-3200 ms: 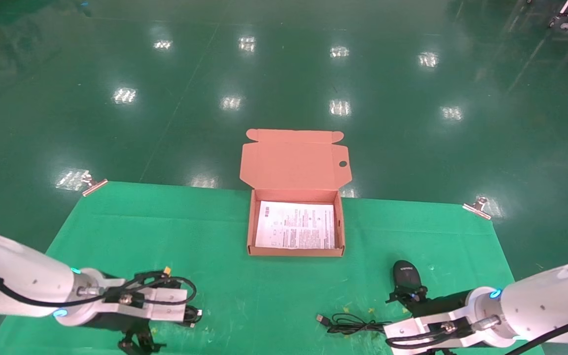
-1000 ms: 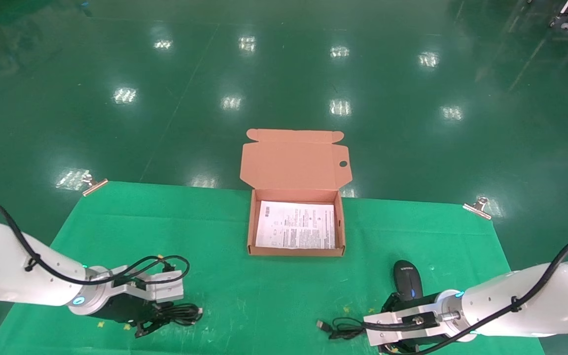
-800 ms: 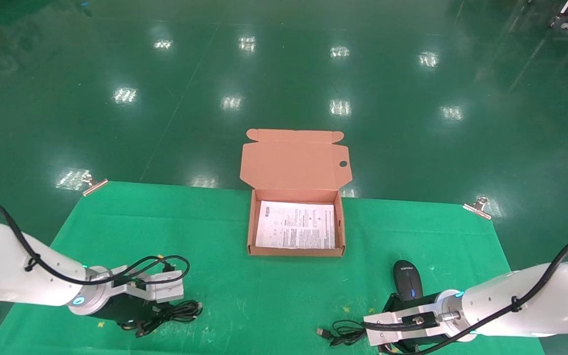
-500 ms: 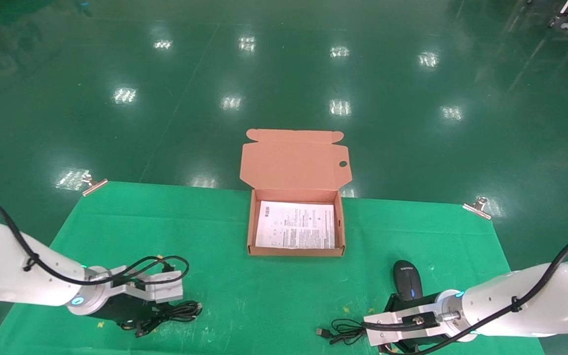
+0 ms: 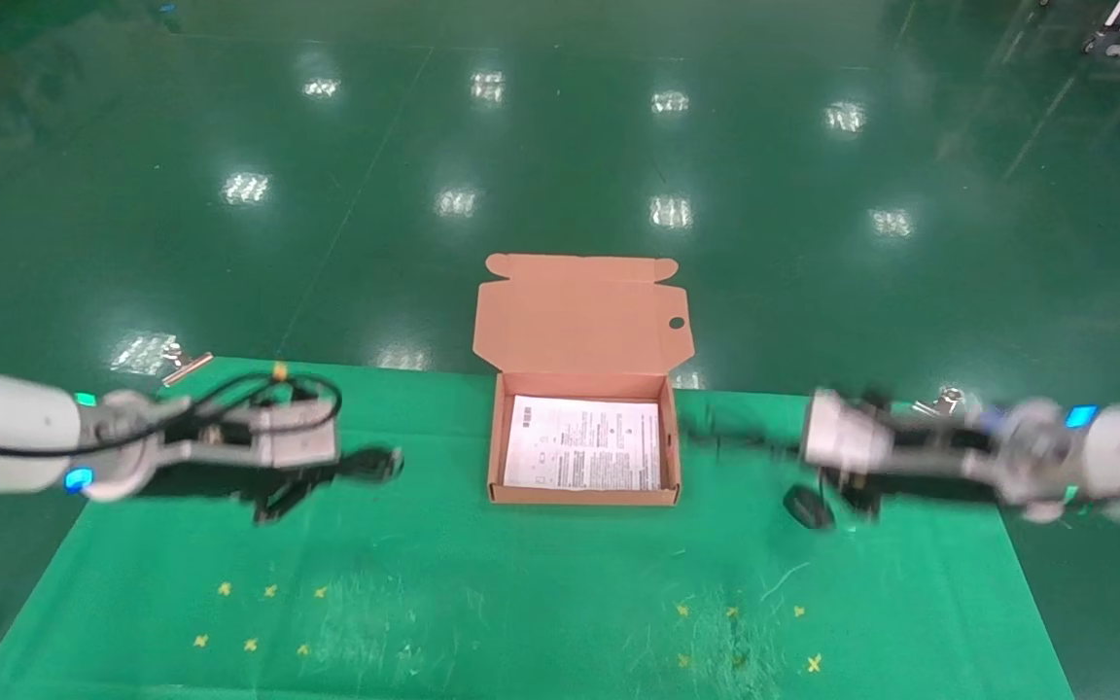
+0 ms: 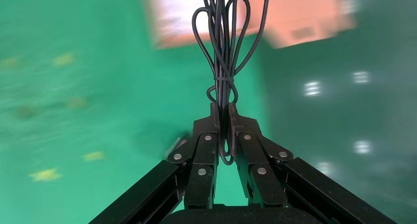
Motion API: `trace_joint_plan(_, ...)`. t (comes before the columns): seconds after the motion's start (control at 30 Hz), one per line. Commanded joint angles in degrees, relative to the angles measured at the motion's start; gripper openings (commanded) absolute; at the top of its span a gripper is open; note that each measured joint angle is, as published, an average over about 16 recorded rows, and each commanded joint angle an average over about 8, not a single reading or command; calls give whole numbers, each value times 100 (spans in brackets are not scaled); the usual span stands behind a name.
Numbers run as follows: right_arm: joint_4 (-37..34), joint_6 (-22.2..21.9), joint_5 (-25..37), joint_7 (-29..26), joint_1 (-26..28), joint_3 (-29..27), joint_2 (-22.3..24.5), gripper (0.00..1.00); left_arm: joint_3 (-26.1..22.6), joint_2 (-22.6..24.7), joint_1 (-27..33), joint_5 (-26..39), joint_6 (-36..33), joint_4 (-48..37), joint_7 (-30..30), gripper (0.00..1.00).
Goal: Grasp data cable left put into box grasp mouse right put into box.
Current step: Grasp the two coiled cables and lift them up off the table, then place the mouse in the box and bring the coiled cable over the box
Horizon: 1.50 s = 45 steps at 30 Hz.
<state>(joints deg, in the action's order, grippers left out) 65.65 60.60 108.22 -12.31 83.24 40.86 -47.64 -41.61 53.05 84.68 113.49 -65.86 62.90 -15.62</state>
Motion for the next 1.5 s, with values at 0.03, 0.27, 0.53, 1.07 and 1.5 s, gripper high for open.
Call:
trace_joint_plan(0.03,192,-86,36,-181,168,-127,112,0,67,-70,53,-7,59,312,-71,0)
trace_joint_plan(0.27,10,-353,-63,-112,917,-339,-403,0,160,196,393,330,448,758,-261,0)
trace_joint_plan(0.53,-798,-645,-230,384,1644,-391,-1279,0,169,646,783,839,815,650,-492,0)
trace_joint_plan(1.07,-1324,-601,-449,693,1758,-385,-1662,0,109,704,764,1270,910,563,-687,0)
trace_joint_plan(1.5,-1755,-732,-449,767,1297,-238,-1989,0,47,307,439,2024,564,999,-1424,0)
